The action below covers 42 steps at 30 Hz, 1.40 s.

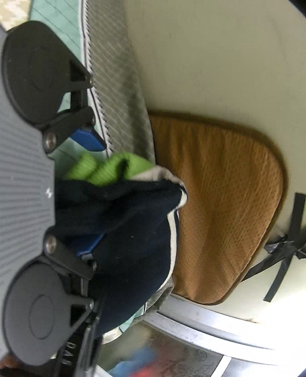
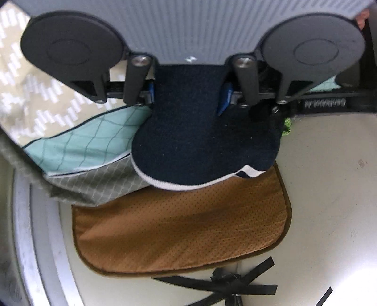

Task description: Fold small clothes

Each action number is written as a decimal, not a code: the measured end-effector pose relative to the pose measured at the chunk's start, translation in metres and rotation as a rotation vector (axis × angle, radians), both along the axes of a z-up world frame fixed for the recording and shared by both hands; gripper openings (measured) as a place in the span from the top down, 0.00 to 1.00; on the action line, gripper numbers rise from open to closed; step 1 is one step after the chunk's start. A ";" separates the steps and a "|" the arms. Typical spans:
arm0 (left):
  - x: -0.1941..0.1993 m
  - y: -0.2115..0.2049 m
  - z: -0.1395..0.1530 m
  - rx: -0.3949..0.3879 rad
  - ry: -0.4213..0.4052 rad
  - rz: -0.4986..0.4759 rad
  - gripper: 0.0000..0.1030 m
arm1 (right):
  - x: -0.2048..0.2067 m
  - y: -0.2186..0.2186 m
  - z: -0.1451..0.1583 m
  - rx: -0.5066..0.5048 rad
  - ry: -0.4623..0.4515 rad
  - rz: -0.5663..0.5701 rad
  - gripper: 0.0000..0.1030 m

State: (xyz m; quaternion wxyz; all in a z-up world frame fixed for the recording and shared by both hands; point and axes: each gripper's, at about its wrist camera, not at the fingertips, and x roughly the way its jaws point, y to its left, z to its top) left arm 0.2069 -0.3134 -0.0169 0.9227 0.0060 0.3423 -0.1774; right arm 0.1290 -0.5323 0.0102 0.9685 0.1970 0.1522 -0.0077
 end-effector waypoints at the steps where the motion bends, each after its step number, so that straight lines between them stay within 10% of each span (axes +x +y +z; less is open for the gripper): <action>1: -0.009 0.004 0.003 0.007 -0.005 0.004 0.24 | -0.006 0.005 0.002 -0.019 0.006 -0.026 0.39; 18: -0.167 0.078 -0.005 0.117 -0.038 0.096 0.11 | -0.159 0.115 -0.036 0.031 -0.051 -0.121 0.18; 42: -0.196 0.092 -0.023 0.140 -0.083 0.130 0.04 | -0.170 0.145 -0.048 -0.058 -0.075 -0.162 0.14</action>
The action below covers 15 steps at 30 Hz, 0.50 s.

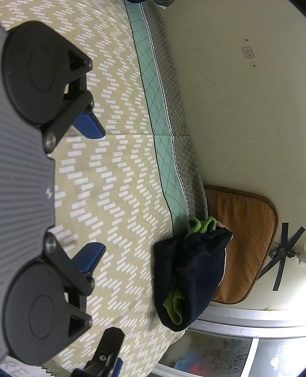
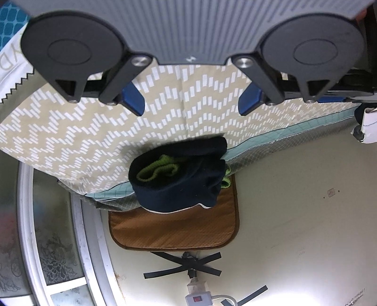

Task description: Fold small clothes

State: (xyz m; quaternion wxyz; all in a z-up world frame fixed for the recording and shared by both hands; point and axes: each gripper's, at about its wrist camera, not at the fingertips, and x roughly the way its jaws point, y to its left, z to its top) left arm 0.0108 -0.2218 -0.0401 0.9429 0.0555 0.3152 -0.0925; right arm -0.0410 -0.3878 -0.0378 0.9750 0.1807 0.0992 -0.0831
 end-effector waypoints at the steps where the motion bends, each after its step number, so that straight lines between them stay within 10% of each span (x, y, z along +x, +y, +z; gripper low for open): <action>1: 0.000 0.000 0.000 0.000 -0.001 0.001 0.04 | 0.000 0.000 0.000 0.001 0.000 0.000 0.14; 15: -0.005 0.000 0.002 0.025 -0.025 0.027 0.00 | -0.003 -0.002 -0.001 0.029 -0.018 -0.004 0.13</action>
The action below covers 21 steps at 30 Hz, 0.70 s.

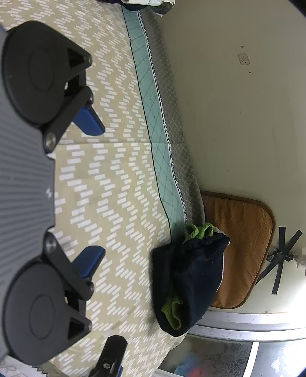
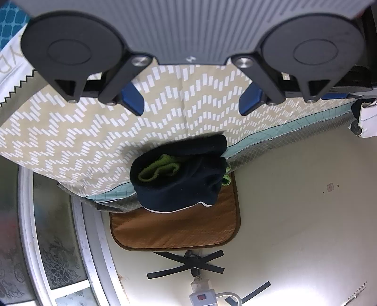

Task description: Fold small clothes

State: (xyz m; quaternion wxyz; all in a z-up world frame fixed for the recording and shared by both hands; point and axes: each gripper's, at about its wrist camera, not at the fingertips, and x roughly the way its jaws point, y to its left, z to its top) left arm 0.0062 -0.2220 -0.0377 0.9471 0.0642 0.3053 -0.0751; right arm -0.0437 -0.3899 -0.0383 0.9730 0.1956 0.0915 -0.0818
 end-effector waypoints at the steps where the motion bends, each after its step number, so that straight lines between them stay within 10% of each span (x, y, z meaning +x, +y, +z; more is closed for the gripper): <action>1: -0.001 0.000 0.000 0.000 -0.004 0.001 0.00 | 0.000 0.000 0.000 0.001 0.000 0.000 0.13; 21: -0.003 0.001 0.004 0.017 -0.037 0.038 0.00 | 0.000 -0.001 0.000 0.005 -0.003 -0.002 0.13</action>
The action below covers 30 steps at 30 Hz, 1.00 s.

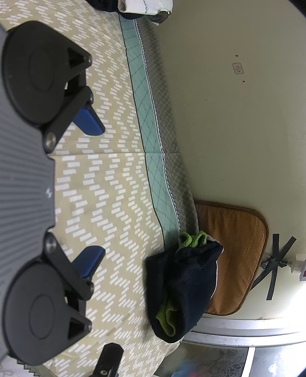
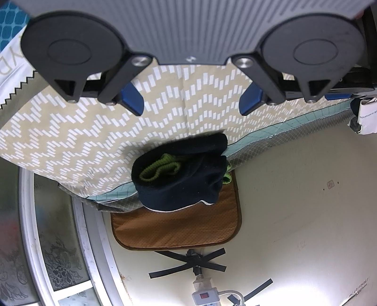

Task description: Fold small clothes

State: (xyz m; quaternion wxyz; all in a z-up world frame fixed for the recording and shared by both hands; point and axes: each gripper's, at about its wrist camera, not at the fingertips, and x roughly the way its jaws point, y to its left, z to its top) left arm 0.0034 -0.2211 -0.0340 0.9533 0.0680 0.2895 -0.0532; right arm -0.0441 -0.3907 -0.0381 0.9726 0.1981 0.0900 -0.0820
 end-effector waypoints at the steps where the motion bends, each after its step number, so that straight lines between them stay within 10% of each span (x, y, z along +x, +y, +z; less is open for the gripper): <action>1: 0.000 0.000 0.000 0.000 -0.003 -0.001 0.00 | 0.000 0.000 0.000 0.000 0.000 0.000 0.13; 30: -0.001 0.003 0.002 0.021 -0.019 0.019 0.00 | -0.001 -0.001 0.000 0.005 -0.003 -0.002 0.13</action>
